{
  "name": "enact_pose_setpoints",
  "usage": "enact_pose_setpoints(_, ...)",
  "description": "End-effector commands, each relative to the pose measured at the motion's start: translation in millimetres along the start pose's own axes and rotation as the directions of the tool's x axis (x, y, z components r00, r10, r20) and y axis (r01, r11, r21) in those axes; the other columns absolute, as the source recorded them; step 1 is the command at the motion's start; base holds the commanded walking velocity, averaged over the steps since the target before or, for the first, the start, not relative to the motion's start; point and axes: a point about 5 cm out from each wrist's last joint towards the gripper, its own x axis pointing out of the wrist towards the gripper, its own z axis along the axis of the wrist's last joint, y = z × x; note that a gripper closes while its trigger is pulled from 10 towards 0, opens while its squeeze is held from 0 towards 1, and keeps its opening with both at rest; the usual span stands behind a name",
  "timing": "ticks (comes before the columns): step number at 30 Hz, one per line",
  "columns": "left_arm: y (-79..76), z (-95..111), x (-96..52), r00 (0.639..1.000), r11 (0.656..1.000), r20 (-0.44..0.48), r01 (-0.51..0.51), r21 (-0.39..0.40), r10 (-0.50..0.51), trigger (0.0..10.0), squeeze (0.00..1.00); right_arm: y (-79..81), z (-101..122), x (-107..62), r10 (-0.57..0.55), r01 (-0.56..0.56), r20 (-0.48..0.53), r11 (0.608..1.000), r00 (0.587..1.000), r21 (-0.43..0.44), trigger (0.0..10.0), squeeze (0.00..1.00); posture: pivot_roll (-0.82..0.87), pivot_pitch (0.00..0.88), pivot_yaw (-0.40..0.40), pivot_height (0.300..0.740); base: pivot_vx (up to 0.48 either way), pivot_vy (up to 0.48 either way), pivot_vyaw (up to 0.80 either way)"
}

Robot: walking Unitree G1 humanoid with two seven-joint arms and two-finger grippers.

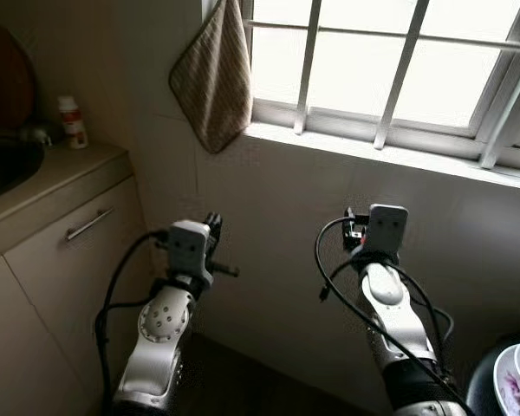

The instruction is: Kitchen organization

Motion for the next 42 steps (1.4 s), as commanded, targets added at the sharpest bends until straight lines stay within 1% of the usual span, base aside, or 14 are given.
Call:
enact_pose_setpoints(1,-1.8,3,1.9,1.000,1.000,0.016,0.013,-0.003,-0.012,10.0,0.00,-4.7,3,2.9,-0.029,0.029,0.002,0.999,1.000,0.015,10.0,0.00,0.04,0.000,-0.048,0.740,0.000,0.000,-0.80)
enact_pose_setpoints(7,-2.8,0,1.6,1.000,0.999,-0.005,0.020,0.030,-0.020,10.0,0.00,-3.9,2,2.8,-0.032,0.032,-0.001,0.999,0.999,0.012,10.0,0.00,0.04,0.000,-0.048,0.740,0.000,0.000,-0.80)
enact_pose_setpoints(9,-3.4,-1,1.6,1.000,0.999,-0.010,0.021,0.040,-0.021,10.0,0.00,-3.6,2,2.4,-0.028,0.028,-0.001,1.000,1.000,-0.010,10.0,0.00,0.04,0.000,-0.048,0.740,0.000,-0.480,-0.80)
enact_pose_setpoints(11,-3.4,-1,1.4,1.000,0.999,-0.007,0.019,0.036,-0.019,10.0,0.00,-3.8,2,2.4,-0.026,0.026,0.000,1.000,1.000,-0.010,10.0,0.00,0.04,0.000,-0.048,0.740,0.000,-0.480,-0.65)
enact_pose_setpoints(12,-2.9,0,1.2,1.000,1.000,0.000,0.011,0.015,-0.011,10.0,0.00,-3.8,2,2.4,-0.025,0.025,0.000,1.000,1.000,-0.011,10.0,0.00,0.04,0.000,-0.048,0.740,0.000,-0.326,-0.45)
enact_pose_setpoints(23,-3.4,-1,0.4,1.000,1.000,-0.004,0.011,0.014,-0.011,10.0,0.00,-3.7,0,3.2,-0.021,0.021,-0.015,0.999,1.000,-0.029,10.0,0.00,0.04,0.000,-0.053,0.740,0.000,0.000,0.00)
enact_pose_setpoints(26,-3.1,-2,-0.4,1.000,1.000,-0.010,0.010,0.014,-0.010,10.0,0.00,-11.3,-1,4.4,-0.074,0.073,-0.019,0.995,0.997,-0.073,10.0,0.00,0.04,0.000,-0.053,0.740,0.000,0.000,0.00)
enact_pose_setpoints(27,-2.8,-3,-0.6,1.000,1.000,-0.012,0.010,0.015,-0.009,10.0,0.00,-23.4,-4,5.0,-0.164,0.161,-0.036,0.983,0.986,-0.090,10.0,0.00,0.04,0.000,-0.053,0.740,0.000,0.000,0.00)
enact_pose_setpoints(28,-2.5,-3,-0.7,1.000,1.000,-0.013,0.009,0.015,-0.009,10.0,0.00,-30.5,-5,4.9,-0.217,0.212,-0.045,0.973,0.975,-0.092,10.0,0.00,0.04,0.000,-0.053,0.740,0.000,0.000,0.00)
enact_pose_setpoints(29,-2.5,-3,-0.7,1.000,1.000,-0.013,0.009,0.015,-0.009,10.0,0.00,-30.5,-5,4.9,-0.217,0.212,-0.045,0.973,0.975,-0.092,10.0,0.00,0.04,0.000,-0.053,0.740,0.000,0.000,0.00)
enact_pose_setpoints(30,-2.1,-4,-0.9,1.000,1.000,-0.016,0.007,0.015,-0.007,10.0,0.00,-37.7,-10,4.8,-0.251,0.247,-0.084,0.967,0.964,-0.059,10.0,0.00,0.04,0.000,-0.053,0.740,0.000,0.000,0.00)
enact_pose_setpoints(32,-2.4,-4,-1.1,1.000,1.000,-0.021,0.007,0.015,-0.006,10.0,0.00,-44.0,-17,4.4,-0.266,0.267,-0.137,0.964,0.954,-0.011,10.0,0.00,0.04,0.000,-0.055,0.740,0.000,0.000,-0.80)
enact_pose_setpoints(33,-2.7,-5,-1.2,1.000,1.000,-0.023,0.007,0.015,-0.007,10.0,0.00,-45.8,-18,4.1,-0.268,0.270,-0.145,0.963,0.953,-0.006,10.0,0.00,0.04,0.000,-0.055,0.740,0.000,0.000,-0.80)
enact_pose_setpoints(42,-4.5,-7,-1.3,0.999,1.000,-0.033,0.014,0.010,-0.013,10.0,0.00,-45.5,-20,1.7,-0.246,0.238,-0.145,0.969,0.958,-0.070,10.0,0.00,0.04,0.000,-0.051,0.740,0.000,0.000,-0.80)
